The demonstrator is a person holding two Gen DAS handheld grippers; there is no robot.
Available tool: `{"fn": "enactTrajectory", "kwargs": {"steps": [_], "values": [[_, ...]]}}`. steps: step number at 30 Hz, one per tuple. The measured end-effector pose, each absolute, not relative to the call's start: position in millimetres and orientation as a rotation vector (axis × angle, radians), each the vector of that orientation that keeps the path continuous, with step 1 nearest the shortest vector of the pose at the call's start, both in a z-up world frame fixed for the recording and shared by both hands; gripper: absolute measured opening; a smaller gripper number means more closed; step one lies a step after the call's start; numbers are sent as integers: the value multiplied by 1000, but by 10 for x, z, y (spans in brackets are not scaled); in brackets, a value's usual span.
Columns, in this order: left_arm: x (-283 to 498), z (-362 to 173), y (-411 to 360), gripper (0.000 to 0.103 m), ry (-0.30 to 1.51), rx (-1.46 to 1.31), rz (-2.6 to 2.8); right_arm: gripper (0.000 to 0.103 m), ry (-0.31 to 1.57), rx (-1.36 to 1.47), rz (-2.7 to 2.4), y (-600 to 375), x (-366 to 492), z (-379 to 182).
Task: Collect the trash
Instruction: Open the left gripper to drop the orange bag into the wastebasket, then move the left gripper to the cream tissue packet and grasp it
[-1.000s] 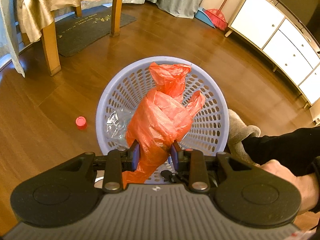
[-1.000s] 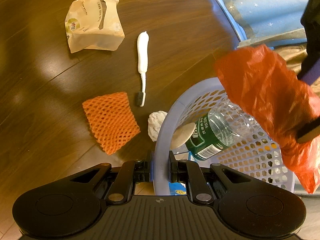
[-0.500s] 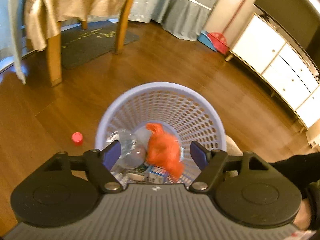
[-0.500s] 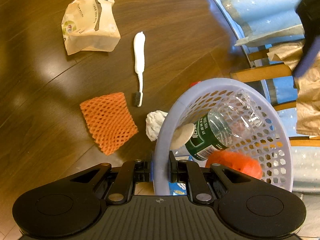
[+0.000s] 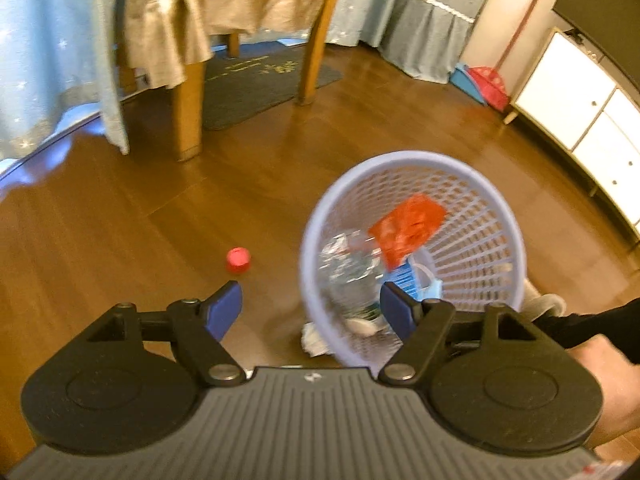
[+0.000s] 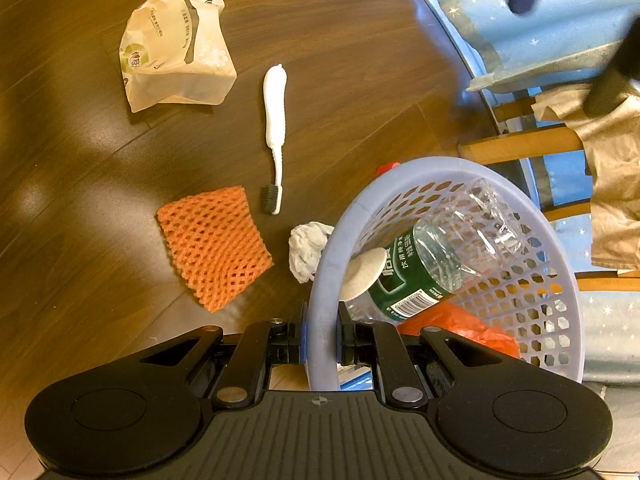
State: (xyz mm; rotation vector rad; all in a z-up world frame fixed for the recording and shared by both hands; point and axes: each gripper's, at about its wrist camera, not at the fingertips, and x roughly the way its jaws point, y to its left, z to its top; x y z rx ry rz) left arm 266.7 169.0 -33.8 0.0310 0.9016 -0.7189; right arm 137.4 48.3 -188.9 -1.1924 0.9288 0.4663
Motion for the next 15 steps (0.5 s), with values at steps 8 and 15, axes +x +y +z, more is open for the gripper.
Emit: {"fn": "enactTrajectory", "kwargs": {"steps": [8, 15], "values": [[2690, -527, 2085, 72, 924, 72, -631, 9, 931, -1192, 467, 482, 1376, -1887], [2578, -856, 2421, 73, 978, 145, -585, 9, 937, -1188, 465, 504, 1400, -1881]]}}
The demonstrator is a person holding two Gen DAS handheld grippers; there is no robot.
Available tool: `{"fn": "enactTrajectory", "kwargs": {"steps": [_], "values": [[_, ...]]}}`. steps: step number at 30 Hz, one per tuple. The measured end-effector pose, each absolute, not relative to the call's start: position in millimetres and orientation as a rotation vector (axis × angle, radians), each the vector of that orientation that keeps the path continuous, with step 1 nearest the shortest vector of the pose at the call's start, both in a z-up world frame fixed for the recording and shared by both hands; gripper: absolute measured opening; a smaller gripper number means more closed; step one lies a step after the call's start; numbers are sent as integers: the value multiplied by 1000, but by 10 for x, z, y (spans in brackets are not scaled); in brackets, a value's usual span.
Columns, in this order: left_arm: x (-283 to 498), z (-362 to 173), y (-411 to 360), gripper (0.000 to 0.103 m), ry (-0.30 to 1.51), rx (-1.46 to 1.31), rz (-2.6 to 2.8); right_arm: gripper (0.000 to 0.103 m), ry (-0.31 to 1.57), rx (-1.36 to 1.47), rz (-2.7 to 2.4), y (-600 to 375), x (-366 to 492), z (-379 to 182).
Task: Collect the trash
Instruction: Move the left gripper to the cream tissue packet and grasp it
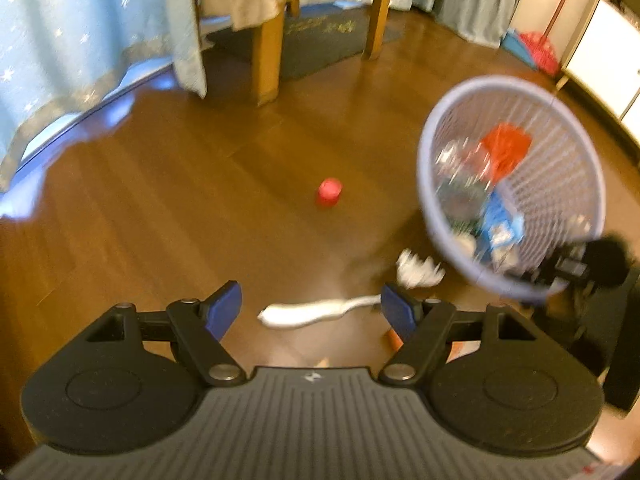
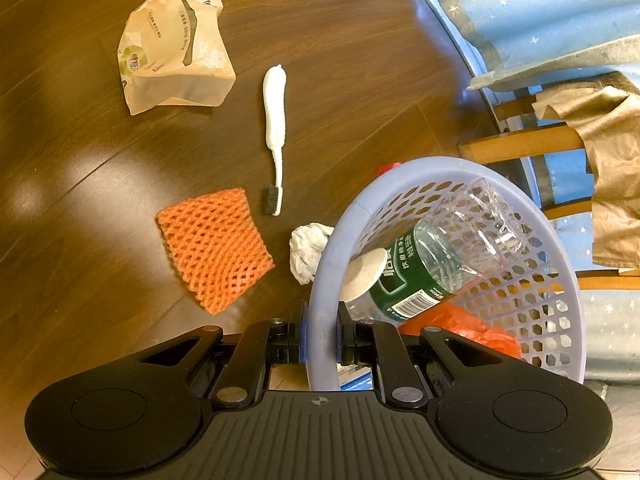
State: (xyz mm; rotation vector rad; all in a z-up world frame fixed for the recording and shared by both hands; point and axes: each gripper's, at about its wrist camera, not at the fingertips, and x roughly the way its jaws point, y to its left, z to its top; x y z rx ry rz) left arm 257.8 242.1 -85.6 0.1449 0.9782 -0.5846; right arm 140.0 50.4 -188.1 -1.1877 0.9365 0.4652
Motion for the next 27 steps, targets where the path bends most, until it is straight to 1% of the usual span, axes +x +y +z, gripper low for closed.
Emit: {"fn": "enactTrajectory", "kwargs": {"steps": [3, 4, 5, 10, 15, 21, 24, 25, 27], "values": [[2478, -996, 2544, 74, 995, 179, -579, 9, 936, -1190, 467, 518, 1404, -1885], [2444, -1047, 2572, 78, 1001, 193, -580, 9, 936, -1191, 469, 520, 1401, -1889], [2402, -1098, 2593, 79, 1002, 210, -583, 9, 935, -1193, 472, 523, 1399, -1893], [2230, -1364, 2626, 79, 990, 365, -649, 9, 935, -1206, 481, 534, 1369, -1905], [2188, -1600, 2656, 79, 1001, 438, -724, 9, 937, -1204, 481, 535, 1369, -1901], [2109, -1949, 2642, 78, 1023, 597, -746, 9, 937, -1202, 480, 541, 1376, -1891], [2098, -2098, 2613, 72, 1041, 658, -742, 9, 937, -1206, 482, 543, 1367, -1894], [2106, -2132, 2606, 68, 1050, 656, -741, 9, 936, -1208, 483, 545, 1365, -1897], [2110, -2175, 2577, 67, 1043, 667, -749, 9, 936, -1208, 483, 546, 1372, -1897]]}}
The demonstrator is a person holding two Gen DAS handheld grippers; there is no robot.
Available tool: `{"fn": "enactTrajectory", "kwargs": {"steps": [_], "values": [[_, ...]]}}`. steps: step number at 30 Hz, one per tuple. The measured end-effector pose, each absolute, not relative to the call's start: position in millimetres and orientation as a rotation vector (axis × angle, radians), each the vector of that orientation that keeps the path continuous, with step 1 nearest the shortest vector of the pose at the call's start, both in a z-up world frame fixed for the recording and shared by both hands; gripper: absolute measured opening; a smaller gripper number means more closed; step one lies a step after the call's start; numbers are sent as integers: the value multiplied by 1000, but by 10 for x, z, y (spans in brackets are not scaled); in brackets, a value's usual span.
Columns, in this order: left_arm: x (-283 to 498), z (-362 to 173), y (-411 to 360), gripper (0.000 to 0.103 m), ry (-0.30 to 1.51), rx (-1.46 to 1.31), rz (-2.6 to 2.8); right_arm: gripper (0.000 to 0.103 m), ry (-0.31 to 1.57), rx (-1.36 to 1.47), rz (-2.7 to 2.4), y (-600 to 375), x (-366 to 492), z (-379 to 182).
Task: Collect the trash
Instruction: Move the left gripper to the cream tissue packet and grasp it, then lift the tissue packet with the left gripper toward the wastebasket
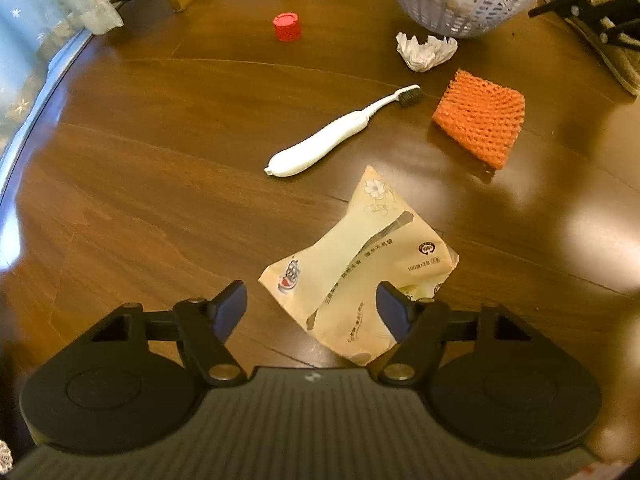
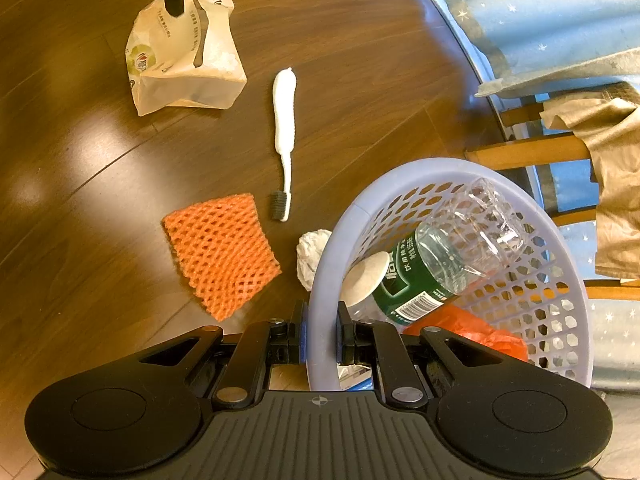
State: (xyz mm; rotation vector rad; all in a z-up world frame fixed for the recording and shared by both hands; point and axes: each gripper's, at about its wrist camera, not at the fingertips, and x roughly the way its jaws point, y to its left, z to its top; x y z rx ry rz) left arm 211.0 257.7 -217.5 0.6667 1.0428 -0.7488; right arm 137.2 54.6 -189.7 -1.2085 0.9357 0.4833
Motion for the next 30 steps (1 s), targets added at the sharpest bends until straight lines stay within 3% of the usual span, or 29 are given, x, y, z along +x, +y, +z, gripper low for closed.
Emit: {"fn": "enactTrajectory", "kwargs": {"steps": [7, 18, 24, 26, 30], "values": [[2143, -2238, 2418, 65, 991, 733, -783, 9, 935, -1200, 479, 539, 1392, -1883], [2114, -2372, 2349, 38, 1003, 839, -813, 9, 938, -1200, 480, 534, 1391, -1887], [2119, -2381, 2359, 19, 1024, 836, -793, 9, 938, -1200, 480, 532, 1390, -1891], [2120, -2379, 2361, 8, 1034, 826, -790, 9, 938, -1201, 480, 531, 1389, -1892], [2119, -2371, 2355, 0, 1054, 812, -783, 9, 937, -1202, 480, 529, 1387, -1893]]}}
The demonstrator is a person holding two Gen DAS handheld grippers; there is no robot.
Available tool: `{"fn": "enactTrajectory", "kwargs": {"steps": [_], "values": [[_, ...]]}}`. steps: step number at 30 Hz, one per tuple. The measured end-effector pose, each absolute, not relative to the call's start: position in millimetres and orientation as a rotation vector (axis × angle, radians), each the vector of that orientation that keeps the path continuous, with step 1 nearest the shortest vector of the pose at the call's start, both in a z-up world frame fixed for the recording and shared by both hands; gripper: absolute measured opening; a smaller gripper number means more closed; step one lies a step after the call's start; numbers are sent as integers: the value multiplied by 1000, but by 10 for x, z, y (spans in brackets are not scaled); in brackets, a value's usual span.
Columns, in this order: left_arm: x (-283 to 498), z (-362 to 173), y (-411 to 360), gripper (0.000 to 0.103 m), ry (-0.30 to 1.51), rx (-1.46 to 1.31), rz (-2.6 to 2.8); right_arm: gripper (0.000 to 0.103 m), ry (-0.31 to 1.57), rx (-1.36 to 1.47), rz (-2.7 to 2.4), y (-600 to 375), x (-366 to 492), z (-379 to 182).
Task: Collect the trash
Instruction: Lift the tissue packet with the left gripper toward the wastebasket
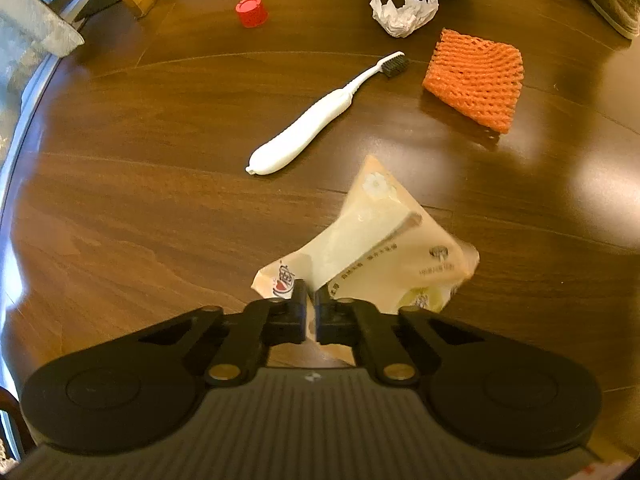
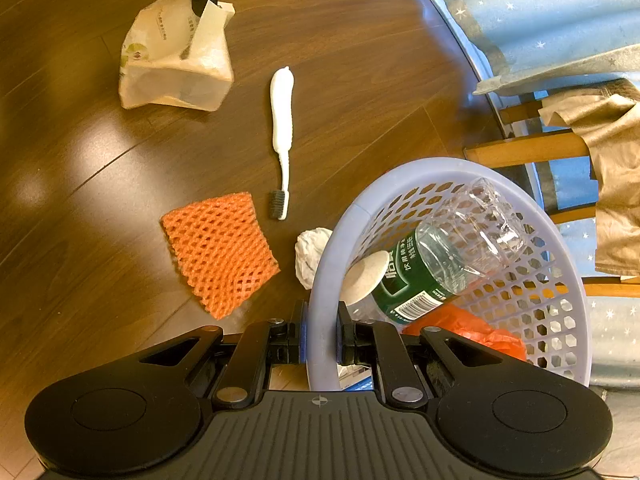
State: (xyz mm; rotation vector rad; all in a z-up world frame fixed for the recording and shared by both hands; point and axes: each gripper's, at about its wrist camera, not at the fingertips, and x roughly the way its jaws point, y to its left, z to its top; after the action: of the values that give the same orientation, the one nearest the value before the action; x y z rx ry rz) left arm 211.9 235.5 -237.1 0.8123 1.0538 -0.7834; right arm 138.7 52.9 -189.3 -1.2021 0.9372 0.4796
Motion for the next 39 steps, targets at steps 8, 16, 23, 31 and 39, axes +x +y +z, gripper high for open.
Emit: {"fn": "enactTrajectory", "kwargs": {"steps": [8, 16, 23, 31, 39], "values": [[2145, -2253, 2368, 0, 1065, 751, -766, 9, 938, -1198, 476, 536, 1389, -1896], [2164, -1998, 2412, 0, 1047, 696, -741, 9, 938, -1198, 476, 540, 1386, -1899], [2172, -1714, 2418, 0, 1013, 664, -726, 9, 937, -1199, 476, 539, 1380, -1901], [2211, -1728, 2421, 0, 1005, 638, -714, 9, 938, -1199, 483, 541, 1375, -1910], [2297, -2032, 2696, 43, 1097, 558, -655, 9, 937, -1193, 480, 530, 1377, -1896]]}}
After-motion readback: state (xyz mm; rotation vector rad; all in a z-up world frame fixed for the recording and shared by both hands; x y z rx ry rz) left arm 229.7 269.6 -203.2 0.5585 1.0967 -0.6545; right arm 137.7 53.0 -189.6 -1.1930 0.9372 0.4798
